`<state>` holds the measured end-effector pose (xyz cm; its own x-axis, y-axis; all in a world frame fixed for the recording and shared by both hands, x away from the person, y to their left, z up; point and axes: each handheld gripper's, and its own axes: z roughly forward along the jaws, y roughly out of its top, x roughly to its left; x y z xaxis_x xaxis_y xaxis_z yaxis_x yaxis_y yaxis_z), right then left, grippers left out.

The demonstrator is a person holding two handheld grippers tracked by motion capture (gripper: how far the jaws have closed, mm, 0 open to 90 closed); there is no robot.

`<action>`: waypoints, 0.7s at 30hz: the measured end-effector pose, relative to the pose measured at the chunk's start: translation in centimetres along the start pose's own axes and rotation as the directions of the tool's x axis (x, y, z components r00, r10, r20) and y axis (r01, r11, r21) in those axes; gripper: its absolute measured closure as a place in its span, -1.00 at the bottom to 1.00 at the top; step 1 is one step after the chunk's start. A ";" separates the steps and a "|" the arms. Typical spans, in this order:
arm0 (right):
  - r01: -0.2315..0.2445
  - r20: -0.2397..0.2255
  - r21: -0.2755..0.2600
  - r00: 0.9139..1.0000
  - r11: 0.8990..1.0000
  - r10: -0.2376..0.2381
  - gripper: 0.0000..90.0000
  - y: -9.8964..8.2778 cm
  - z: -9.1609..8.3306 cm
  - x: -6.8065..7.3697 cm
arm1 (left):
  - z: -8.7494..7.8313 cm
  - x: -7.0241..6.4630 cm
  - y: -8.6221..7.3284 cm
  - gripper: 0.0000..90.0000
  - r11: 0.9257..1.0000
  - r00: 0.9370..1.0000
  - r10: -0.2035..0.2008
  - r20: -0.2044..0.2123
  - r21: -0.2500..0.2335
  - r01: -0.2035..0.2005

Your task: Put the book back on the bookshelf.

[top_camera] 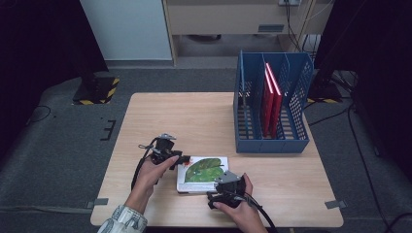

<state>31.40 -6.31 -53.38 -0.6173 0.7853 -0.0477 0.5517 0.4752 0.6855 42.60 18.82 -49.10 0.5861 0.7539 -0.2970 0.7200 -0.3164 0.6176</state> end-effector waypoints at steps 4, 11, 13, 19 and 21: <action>-0.010 -0.003 -0.003 1.000 1.000 0.010 -1.00 0.0 0.0 -0.1 | -0.2 0.0 0.2 0.07 1.000 1.000 -0.002 0.007 -0.008 0.002; -0.011 0.003 -0.011 1.000 1.000 0.011 -0.97 0.2 -0.1 -0.1 | -0.6 -0.3 0.7 0.07 1.000 1.000 0.003 0.011 -0.017 -0.003; -0.009 0.006 -0.013 1.000 1.000 0.009 -0.99 0.3 0.0 0.0 | -0.7 -0.3 0.8 0.07 1.000 1.000 0.005 0.014 -0.019 -0.004; -0.028 0.004 -0.032 1.000 0.999 0.028 -1.00 0.5 0.0 -0.1 | -1.2 -0.6 1.3 0.07 0.999 1.000 0.011 0.018 -0.031 -0.010; -0.040 0.001 -0.036 0.999 0.999 0.040 -1.00 0.5 0.0 -0.2 | -1.3 -0.7 1.5 0.07 0.999 1.000 0.012 0.017 -0.037 -0.011</action>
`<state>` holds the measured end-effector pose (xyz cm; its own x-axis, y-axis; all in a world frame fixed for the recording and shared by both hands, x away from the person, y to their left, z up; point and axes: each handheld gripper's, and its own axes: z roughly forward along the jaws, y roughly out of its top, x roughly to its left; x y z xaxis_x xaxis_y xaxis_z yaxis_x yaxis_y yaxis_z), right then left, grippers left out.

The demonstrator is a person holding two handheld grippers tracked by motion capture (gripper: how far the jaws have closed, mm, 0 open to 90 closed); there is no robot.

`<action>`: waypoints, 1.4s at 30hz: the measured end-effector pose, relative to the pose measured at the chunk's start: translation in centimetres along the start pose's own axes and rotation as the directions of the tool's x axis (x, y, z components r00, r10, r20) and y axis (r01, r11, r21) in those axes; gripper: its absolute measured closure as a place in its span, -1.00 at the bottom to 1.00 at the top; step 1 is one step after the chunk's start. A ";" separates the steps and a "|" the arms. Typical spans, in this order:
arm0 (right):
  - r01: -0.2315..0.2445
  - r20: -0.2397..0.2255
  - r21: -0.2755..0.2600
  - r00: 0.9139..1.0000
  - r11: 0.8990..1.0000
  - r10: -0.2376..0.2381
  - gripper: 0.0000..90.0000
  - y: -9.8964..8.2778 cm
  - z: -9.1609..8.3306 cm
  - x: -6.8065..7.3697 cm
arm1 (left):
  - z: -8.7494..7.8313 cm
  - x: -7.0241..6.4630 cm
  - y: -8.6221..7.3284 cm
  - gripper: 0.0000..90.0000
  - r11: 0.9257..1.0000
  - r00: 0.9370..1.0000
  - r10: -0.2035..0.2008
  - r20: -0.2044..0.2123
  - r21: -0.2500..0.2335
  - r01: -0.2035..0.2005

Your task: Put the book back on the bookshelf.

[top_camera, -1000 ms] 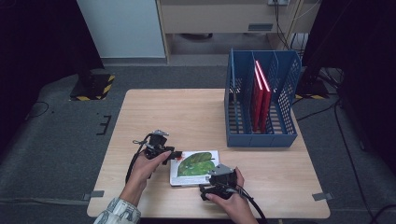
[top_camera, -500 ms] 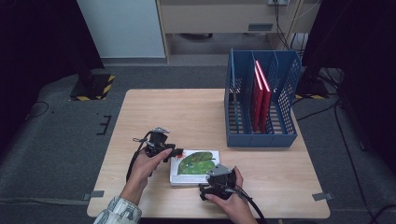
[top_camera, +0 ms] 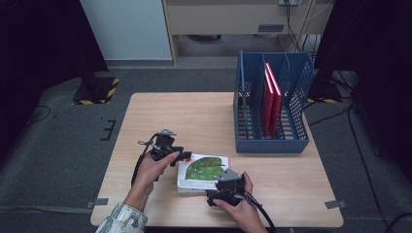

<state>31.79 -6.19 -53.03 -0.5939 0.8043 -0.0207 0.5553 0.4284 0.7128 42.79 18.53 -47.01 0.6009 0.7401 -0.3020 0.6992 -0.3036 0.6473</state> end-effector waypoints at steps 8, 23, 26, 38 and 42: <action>-0.005 0.036 -0.032 0.999 0.999 0.006 -1.00 0.2 0.6 0.3 | 0.0 -0.1 0.5 0.04 1.000 1.000 0.001 -0.017 -0.003 -0.001; -0.107 -0.018 -0.047 0.994 0.993 0.106 -1.00 0.1 0.7 -0.6 | 0.2 0.6 -0.7 -0.60 0.998 1.000 -0.024 -0.007 -0.061 0.023; -0.107 -0.023 -0.045 0.994 0.993 0.106 -1.00 0.1 0.7 -0.7 | -0.3 0.7 -1.6 -0.65 0.996 0.999 -0.034 0.021 -0.078 0.036; -0.101 -0.024 -0.033 0.995 0.994 0.100 -0.99 0.0 0.9 -0.8 | 1.4 0.2 -3.9 -0.58 1.000 0.990 -0.014 0.138 0.008 0.013; -0.106 -0.037 -0.026 0.994 0.994 0.105 -0.99 -0.1 0.9 -1.1 | 1.4 -0.1 -3.9 -0.42 1.000 0.990 0.001 0.141 0.009 -0.002</action>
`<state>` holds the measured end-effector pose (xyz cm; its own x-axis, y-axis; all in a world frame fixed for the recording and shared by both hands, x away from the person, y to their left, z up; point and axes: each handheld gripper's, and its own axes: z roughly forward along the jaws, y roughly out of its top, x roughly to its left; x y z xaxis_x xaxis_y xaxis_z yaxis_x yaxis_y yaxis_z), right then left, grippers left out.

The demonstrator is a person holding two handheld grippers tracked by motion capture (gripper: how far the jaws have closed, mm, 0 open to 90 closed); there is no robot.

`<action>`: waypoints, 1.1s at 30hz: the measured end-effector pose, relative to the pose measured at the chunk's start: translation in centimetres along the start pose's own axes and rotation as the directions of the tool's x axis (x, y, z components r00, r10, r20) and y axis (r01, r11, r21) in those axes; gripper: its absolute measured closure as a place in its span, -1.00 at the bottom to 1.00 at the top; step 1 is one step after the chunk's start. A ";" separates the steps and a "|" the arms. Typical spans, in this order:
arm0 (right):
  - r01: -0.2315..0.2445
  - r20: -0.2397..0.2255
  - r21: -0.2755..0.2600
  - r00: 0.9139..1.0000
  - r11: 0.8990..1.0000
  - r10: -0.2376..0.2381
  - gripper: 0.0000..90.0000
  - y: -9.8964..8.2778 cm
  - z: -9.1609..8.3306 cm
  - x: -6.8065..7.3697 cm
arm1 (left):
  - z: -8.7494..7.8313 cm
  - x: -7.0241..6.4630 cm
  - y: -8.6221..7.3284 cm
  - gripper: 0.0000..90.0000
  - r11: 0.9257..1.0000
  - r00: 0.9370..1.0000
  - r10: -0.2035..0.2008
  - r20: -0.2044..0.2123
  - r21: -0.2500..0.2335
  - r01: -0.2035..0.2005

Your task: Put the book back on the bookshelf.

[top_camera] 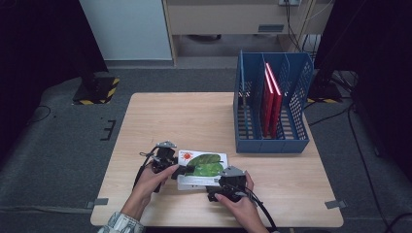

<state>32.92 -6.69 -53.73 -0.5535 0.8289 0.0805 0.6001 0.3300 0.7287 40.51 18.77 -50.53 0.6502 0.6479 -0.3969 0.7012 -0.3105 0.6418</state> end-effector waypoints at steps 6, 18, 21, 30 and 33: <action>0.000 -0.033 0.021 0.999 1.000 0.001 -0.97 -0.1 -0.4 -0.4 | 0.2 0.2 -0.1 -0.40 1.000 1.000 -0.007 -0.003 0.021 0.008; -0.039 -0.135 0.010 0.990 0.999 0.040 -0.87 1.0 -2.5 -2.7 | 0.3 0.5 -0.1 -0.35 1.000 1.000 -0.008 -0.006 0.017 0.008; -0.031 -0.139 0.028 0.990 0.999 0.035 -0.84 1.7 -2.0 -3.5 | 0.3 0.5 -0.1 -0.35 1.000 1.000 -0.006 -0.007 0.019 0.006; -0.022 -0.171 0.051 0.985 0.998 0.031 -0.89 2.3 0.2 -4.3 | 0.4 0.5 -0.5 -0.43 0.999 1.000 0.014 -0.013 0.040 -0.013; -0.029 -0.187 0.052 0.982 0.998 0.038 -0.89 2.4 0.5 -4.2 | 0.6 0.4 -0.6 -0.47 0.999 1.000 0.002 -0.003 0.039 -0.001</action>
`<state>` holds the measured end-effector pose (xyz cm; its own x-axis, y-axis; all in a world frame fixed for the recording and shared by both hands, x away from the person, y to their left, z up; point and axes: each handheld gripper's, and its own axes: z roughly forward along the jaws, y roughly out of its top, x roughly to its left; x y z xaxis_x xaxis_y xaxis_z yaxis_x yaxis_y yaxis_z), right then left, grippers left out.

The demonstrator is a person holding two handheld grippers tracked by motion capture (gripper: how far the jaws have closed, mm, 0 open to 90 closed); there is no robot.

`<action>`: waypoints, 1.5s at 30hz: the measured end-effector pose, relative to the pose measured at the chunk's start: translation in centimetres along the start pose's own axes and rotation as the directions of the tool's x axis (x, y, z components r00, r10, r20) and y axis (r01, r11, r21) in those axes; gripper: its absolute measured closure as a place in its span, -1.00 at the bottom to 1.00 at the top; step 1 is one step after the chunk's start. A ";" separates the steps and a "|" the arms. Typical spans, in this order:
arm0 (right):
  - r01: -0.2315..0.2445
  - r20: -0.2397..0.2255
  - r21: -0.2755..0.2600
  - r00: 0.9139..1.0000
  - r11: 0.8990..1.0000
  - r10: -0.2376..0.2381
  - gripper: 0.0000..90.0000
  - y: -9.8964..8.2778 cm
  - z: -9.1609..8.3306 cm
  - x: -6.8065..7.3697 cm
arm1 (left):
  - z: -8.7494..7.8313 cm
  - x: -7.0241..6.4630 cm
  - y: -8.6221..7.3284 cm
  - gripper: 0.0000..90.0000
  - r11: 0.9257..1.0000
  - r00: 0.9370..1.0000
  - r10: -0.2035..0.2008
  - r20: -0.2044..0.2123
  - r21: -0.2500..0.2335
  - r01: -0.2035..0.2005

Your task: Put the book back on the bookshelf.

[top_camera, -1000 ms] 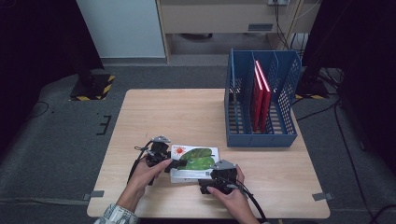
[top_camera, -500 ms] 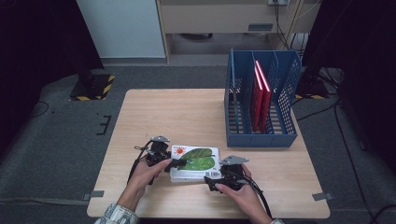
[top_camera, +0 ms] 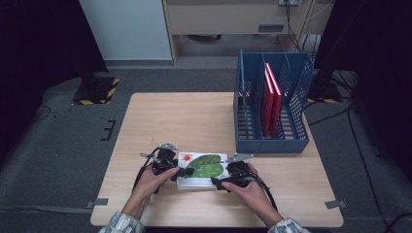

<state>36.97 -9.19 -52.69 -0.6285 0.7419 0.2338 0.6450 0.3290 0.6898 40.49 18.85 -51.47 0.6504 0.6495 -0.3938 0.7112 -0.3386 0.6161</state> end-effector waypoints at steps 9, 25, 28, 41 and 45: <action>-0.005 -0.026 -0.004 1.000 1.000 0.005 -0.98 0.3 0.4 0.0 | 0.2 -0.5 -0.3 -0.48 1.000 0.999 0.029 0.033 -0.002 -0.029; -0.022 -0.025 0.007 0.999 1.000 0.022 -0.99 0.4 0.7 -0.7 | -0.3 -0.6 -0.6 -0.24 0.999 0.998 0.043 0.054 -0.001 -0.043; -0.014 -0.031 0.009 0.999 1.000 0.014 -0.99 0.4 0.7 -0.8 | -0.4 -0.7 -0.6 -0.19 0.998 0.996 0.066 0.053 0.001 -0.066; -0.019 -0.052 0.017 0.998 1.000 0.020 -0.85 0.9 0.3 -1.0 | -1.4 -1.2 -0.5 -0.02 0.991 0.990 0.136 0.043 -0.024 -0.135; 0.001 -0.010 -0.040 1.000 0.999 -0.002 -0.63 1.6 -0.4 -1.0 | -2.1 -1.1 -0.1 0.07 0.987 0.989 0.147 0.006 -0.067 -0.147</action>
<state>38.39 -9.63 -51.56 -0.6341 0.7353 0.2395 0.6263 0.3067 0.7167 39.15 19.57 -49.68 0.7495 0.5887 -0.3027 0.5886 -0.3834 0.7117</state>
